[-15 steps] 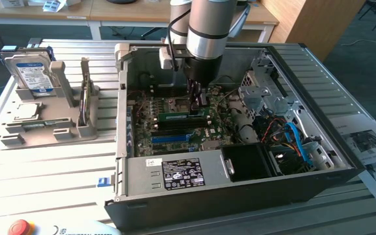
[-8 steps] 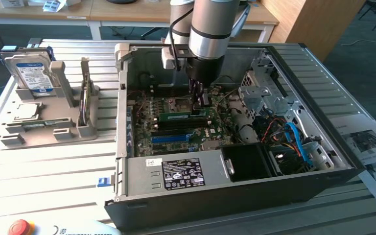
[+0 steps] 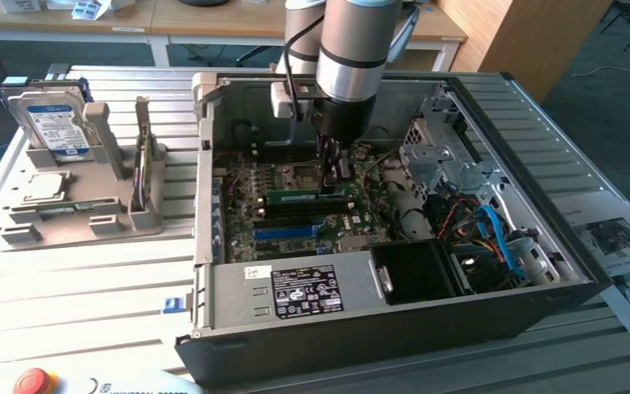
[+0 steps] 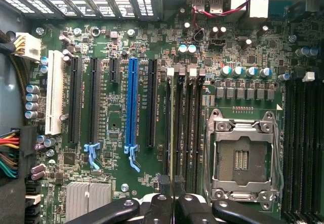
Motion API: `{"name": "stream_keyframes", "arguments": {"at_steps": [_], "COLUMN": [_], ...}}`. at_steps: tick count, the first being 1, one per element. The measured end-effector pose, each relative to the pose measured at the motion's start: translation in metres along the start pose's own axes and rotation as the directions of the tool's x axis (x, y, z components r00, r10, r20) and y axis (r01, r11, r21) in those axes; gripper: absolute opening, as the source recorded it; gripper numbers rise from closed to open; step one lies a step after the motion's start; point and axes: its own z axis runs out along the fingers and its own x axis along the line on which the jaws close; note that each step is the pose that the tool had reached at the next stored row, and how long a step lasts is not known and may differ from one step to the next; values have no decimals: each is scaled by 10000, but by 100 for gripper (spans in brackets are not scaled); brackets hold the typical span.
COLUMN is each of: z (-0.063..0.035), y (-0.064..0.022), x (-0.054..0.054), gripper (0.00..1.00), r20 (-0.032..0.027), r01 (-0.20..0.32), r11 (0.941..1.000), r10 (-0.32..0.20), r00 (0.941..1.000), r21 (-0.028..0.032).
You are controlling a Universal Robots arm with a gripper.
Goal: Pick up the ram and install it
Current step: 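Insert the ram into the slot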
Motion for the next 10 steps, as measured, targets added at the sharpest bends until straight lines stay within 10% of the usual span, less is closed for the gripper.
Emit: {"name": "stream_keyframes", "arguments": {"at_steps": [10], "z": [77], "y": [0], "x": [-2], "gripper": [12], "r20": [-1], "r01": [2], "r11": [10000], "r10": [-2], "r00": [10000], "r21": [26]}}
